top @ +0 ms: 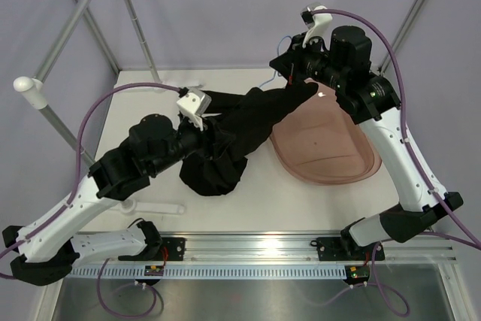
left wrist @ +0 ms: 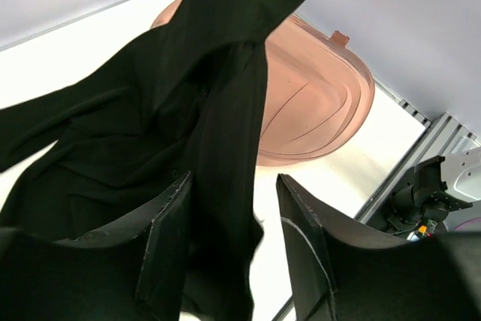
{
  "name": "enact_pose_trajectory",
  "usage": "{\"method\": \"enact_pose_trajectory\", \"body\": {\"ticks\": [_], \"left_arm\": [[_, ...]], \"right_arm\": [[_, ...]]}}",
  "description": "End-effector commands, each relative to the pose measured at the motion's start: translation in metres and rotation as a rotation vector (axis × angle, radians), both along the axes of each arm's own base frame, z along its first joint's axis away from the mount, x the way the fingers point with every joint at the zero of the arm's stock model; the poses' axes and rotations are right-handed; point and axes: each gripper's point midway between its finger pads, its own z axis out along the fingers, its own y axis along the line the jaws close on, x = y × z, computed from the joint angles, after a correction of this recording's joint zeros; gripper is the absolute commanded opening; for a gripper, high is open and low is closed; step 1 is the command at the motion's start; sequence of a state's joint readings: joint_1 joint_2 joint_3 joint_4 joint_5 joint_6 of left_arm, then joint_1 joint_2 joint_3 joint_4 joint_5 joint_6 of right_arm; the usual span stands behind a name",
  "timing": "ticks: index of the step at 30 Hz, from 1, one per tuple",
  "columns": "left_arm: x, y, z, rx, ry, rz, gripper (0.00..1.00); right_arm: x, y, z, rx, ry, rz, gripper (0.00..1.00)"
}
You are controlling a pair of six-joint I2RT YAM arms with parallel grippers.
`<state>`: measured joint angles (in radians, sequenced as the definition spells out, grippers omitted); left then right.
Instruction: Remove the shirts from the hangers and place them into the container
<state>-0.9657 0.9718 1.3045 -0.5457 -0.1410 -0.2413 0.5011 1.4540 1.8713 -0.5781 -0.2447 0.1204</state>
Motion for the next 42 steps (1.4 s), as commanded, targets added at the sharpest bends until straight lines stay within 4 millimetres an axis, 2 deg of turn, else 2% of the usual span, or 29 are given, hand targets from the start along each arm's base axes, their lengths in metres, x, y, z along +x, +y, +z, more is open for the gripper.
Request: {"method": "enact_pose_trajectory", "body": {"ticks": [1, 6, 9, 10, 13, 15, 23, 24, 27, 31, 33, 34, 36, 39, 42], "left_arm": [[-0.002, 0.012, -0.016, -0.001, 0.026, 0.039, 0.52], [-0.003, 0.014, -0.031, 0.017, 0.059, 0.052, 0.49], [-0.003, 0.016, -0.034, 0.023, 0.069, 0.063, 0.29], [-0.003, 0.018, -0.037, 0.032, 0.076, 0.071, 0.18], [-0.004, 0.023, -0.036, 0.025, 0.078, 0.082, 0.08], [-0.005, 0.028, -0.036, 0.021, 0.082, 0.102, 0.0], [-0.008, 0.063, -0.008, -0.084, 0.019, 0.209, 0.0], [-0.01, 0.07, 0.0, -0.115, 0.002, 0.222, 0.0], [-0.013, 0.08, 0.007, -0.158, -0.022, 0.242, 0.0], [-0.013, 0.086, 0.003, -0.167, -0.03, 0.257, 0.0], [-0.014, 0.085, 0.0, -0.156, -0.023, 0.251, 0.0], [-0.015, 0.085, -0.001, -0.156, -0.021, 0.247, 0.0], [-0.016, 0.088, -0.005, -0.155, -0.017, 0.255, 0.0], [-0.016, 0.085, -0.014, -0.125, 0.0, 0.246, 0.0], [-0.017, 0.072, -0.021, -0.105, 0.007, 0.196, 0.0]], "right_arm": [[-0.009, -0.008, 0.038, 0.042, -0.081, -0.031, 0.0], [-0.009, -0.012, 0.043, 0.023, -0.091, -0.05, 0.0], [-0.009, -0.02, 0.048, 0.005, -0.114, -0.082, 0.0], [-0.009, -0.023, 0.05, 0.001, -0.121, -0.094, 0.0], [-0.006, -0.035, 0.052, -0.041, -0.139, -0.147, 0.0], [0.001, -0.044, 0.047, -0.084, -0.137, -0.198, 0.0], [0.027, -0.09, 0.024, -0.21, -0.124, -0.473, 0.0], [0.028, -0.091, 0.025, -0.195, -0.126, -0.495, 0.0], [0.037, -0.1, 0.01, -0.164, -0.071, -0.588, 0.0], [0.043, -0.097, -0.001, -0.065, 0.003, -0.642, 0.0], [0.046, -0.099, -0.005, -0.015, 0.04, -0.683, 0.0], [0.05, -0.107, -0.008, 0.004, 0.056, -0.714, 0.0], [0.052, -0.106, -0.013, 0.091, 0.101, -0.698, 0.0], [0.05, -0.106, 0.004, 0.244, 0.103, -0.62, 0.0], [0.048, -0.099, 0.022, 0.289, 0.095, -0.564, 0.0]]}}
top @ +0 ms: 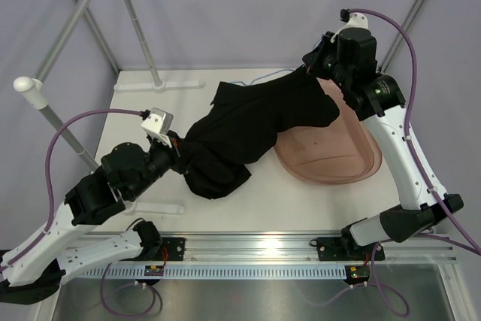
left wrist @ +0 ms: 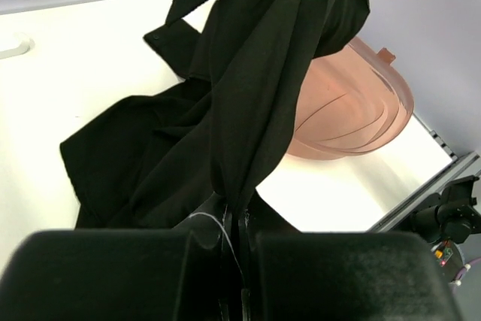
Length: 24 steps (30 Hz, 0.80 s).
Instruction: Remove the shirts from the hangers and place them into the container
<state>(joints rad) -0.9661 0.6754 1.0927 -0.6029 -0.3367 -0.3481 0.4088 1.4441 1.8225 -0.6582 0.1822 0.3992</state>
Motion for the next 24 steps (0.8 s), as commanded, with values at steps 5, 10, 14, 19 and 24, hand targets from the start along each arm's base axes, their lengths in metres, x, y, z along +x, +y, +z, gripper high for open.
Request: {"method": "enact_pose_trajectory", "body": {"ticks": [5, 10, 14, 19, 24], "left_arm": [[-0.001, -0.031, -0.004, -0.016, -0.022, -0.118, 0.0], [0.002, -0.047, -0.013, 0.021, 0.002, -0.159, 0.0], [0.007, -0.05, -0.01, 0.023, -0.006, -0.148, 0.0], [0.021, -0.063, 0.055, -0.019, -0.188, -0.162, 0.0], [0.028, -0.085, 0.164, -0.073, -0.445, -0.224, 0.0]], "right_arm": [[-0.007, 0.029, 0.076, 0.24, -0.148, 0.179, 0.0], [-0.028, 0.06, 0.117, 0.353, -0.216, 0.386, 0.0], [-0.056, 0.077, 0.147, 0.384, -0.285, 0.559, 0.0], [-0.117, 0.092, 0.187, 0.421, -0.413, 0.844, 0.0], [-0.146, 0.061, 0.218, 0.279, -0.537, 0.732, 0.0]]}}
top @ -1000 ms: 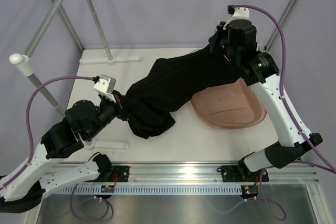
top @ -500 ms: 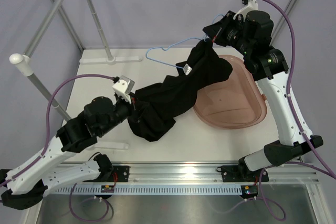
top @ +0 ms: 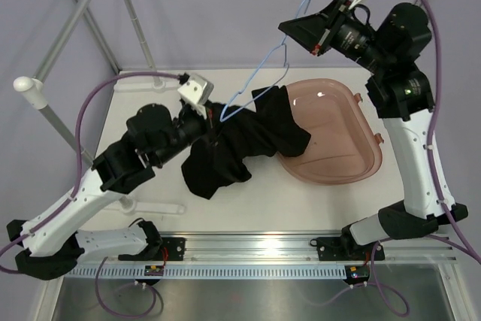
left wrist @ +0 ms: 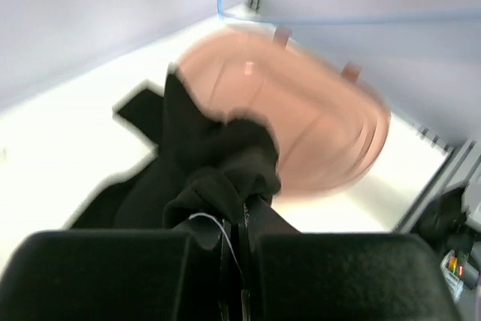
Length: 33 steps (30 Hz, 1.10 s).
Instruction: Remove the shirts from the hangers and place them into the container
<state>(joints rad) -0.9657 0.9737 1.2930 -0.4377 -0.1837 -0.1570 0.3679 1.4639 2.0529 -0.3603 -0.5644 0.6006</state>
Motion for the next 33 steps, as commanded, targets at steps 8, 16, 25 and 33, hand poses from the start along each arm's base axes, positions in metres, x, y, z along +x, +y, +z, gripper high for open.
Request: {"method": "enact_pose_trajectory", "body": {"ticks": [8, 16, 25, 33], "left_arm": [[0.048, -0.059, 0.033, -0.02, 0.009, 0.039, 0.0], [0.04, -0.04, -0.074, -0.009, 0.183, 0.127, 0.0], [0.055, -0.062, -0.073, 0.002, 0.172, 0.116, 0.0], [0.097, -0.114, 0.031, -0.104, -0.011, -0.064, 0.0]], "right_arm": [[-0.056, -0.051, 0.012, -0.192, -0.248, -0.173, 0.0], [-0.021, -0.077, -0.038, -0.322, -0.151, -0.368, 0.0], [-0.008, -0.103, -0.076, -0.415, -0.045, -0.51, 0.0], [-0.03, -0.205, -0.051, -0.445, -0.003, -1.01, 0.0]]}}
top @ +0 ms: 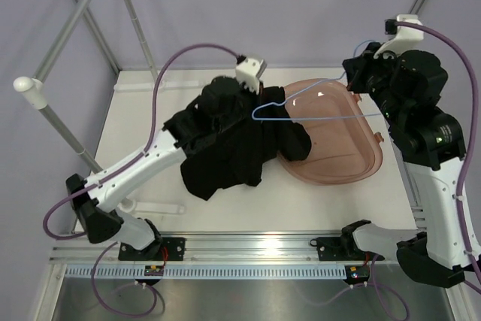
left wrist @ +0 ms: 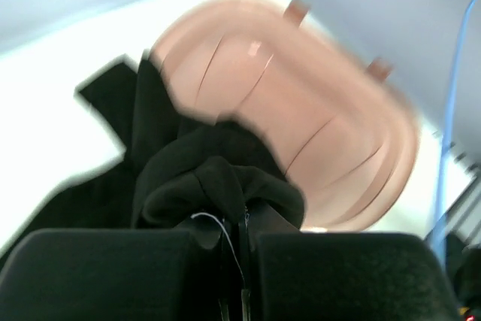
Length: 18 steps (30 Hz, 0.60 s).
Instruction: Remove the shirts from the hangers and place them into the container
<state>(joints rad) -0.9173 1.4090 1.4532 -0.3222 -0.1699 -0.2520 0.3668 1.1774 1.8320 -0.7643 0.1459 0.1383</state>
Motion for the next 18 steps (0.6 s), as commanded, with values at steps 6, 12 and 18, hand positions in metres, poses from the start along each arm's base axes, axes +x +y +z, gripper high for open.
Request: {"method": "enact_pose_trajectory", "body": {"ticks": [6, 12, 18], "left_arm": [[0.051, -0.066, 0.178, -0.267, -0.254, -0.261, 0.0], [0.024, -0.062, 0.248, -0.467, -0.407, -0.473, 0.0], [-0.004, -0.073, 0.275, -0.624, -0.441, -0.664, 0.0]], "right_arm": [[-0.072, -0.101, 0.072, 0.02, -0.227, -0.391, 0.0], [-0.082, -0.106, 0.063, -0.009, -0.221, -0.394, 0.0], [-0.077, -0.1, 0.029, -0.022, -0.161, -0.376, 0.0]]}}
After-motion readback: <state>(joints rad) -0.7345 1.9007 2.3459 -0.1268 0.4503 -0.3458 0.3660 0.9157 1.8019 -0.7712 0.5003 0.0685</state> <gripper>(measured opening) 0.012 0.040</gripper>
